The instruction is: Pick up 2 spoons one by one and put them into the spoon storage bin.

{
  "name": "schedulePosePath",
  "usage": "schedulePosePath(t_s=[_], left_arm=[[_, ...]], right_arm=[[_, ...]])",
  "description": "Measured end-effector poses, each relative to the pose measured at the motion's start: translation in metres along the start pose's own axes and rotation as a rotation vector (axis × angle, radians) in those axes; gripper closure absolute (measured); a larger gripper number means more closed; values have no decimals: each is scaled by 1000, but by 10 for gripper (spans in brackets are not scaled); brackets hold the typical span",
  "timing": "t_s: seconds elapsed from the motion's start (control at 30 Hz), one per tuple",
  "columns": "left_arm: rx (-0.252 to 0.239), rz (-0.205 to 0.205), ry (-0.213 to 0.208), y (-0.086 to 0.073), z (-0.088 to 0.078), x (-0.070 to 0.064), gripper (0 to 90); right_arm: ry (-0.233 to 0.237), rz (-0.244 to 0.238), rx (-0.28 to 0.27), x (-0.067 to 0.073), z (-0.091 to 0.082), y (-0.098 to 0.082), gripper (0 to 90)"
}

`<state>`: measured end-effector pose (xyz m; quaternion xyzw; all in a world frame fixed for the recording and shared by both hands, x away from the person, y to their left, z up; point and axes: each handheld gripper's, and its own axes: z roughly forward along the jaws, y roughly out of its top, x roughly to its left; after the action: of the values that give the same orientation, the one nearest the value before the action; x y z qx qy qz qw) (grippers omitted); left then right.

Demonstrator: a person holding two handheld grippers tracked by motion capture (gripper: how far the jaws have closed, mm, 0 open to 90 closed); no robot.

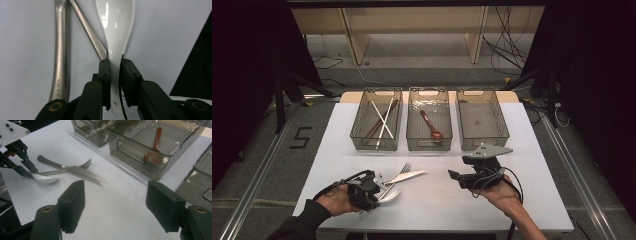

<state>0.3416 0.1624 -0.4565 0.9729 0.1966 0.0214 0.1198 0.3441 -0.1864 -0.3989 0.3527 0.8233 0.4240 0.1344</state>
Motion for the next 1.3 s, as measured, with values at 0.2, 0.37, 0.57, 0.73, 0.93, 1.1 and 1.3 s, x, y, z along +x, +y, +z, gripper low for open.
schedulePosePath(t_s=[0.2,0.37,0.57,0.73,0.93,1.1,1.3], left_arm=[[-1,-17,38,0,0,1,837],[5,-22,42,1,1,1,837],[-17,-51,29,0,0,4,851],[-53,-69,37,-1,-8,6,851],[-124,-89,40,1,-20,7,851],[-229,-116,57,6,-33,8,851],[-348,-177,88,7,-48,15,851]], right_arm=[[0,0,3,0,0,0,327],[0,0,4,0,1,0,327],[-3,1,-1,0,0,0,328],[-3,1,-6,-1,-2,0,327],[-6,-1,-11,0,-3,0,328],[-6,2,-18,0,-3,0,327],[-2,4,-30,0,-4,1,328]])
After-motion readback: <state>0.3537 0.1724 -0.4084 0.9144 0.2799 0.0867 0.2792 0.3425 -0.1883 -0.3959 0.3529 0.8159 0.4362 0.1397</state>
